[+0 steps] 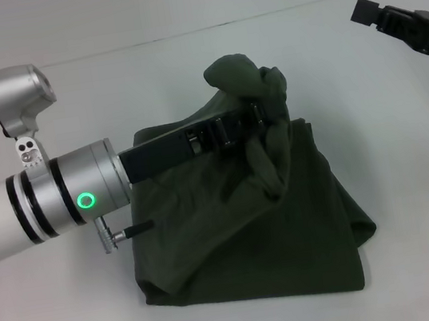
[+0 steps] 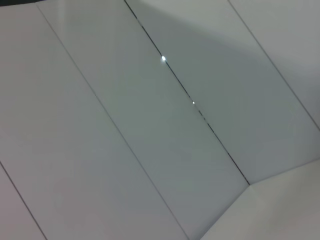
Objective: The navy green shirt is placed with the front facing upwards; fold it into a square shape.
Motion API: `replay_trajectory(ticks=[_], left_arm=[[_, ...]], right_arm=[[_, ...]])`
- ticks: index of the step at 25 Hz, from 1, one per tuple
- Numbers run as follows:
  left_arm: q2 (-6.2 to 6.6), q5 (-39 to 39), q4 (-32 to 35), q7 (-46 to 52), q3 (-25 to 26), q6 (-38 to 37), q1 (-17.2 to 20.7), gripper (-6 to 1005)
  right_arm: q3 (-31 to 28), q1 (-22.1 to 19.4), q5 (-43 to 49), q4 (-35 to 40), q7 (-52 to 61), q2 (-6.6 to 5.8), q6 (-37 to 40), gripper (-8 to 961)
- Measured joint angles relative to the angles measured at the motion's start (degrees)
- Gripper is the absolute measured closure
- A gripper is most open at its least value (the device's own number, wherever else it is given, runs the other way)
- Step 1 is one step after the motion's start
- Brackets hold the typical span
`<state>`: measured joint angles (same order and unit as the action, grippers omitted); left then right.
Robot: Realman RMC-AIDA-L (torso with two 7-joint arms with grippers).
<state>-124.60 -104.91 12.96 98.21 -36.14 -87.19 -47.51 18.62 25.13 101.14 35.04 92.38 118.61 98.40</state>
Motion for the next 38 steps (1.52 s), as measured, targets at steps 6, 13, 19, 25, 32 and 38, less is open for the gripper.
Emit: replay_trajectory(ticks=[6,13,19,25,32,38], left_arm=[[-0.02,0.02,-1.73,-0.9,-0.36,1.25,-0.73,905],[-0.03,0.25,-3.41,-1.36,-0.87,2.91,-1.21,898],[-0.03,0.3,-4.0,-2.36,-0.87,2.95,-1.25,891],[-0.02,0.35,-3.89,-2.36,-0.46,2.73,-0.93,844],[0.33,1.73,1.02,-1.97,-0.07,0.32,2.91,557],[0.65,1.77,10.36,-1.28,-0.14,-3.61,9.45,207]], right_arm=[[-0.61,-0.35,0.0,0.38,-0.01,-0.05,0.46,836],[-0.59,-0.32,0.02,0.38,0.0,-0.05,0.62,826],[-0.45,-0.27,0.02,0.38,0.12,0.07,0.62,817],[-0.21,-0.26,0.02,0.34,0.1,0.37,0.58,809],[3.84,-0.37,0.79,0.26,0.07,0.19,0.99,798],[7.23,-1.11,1.73,0.53,1.01,-0.63,2.8,789]])
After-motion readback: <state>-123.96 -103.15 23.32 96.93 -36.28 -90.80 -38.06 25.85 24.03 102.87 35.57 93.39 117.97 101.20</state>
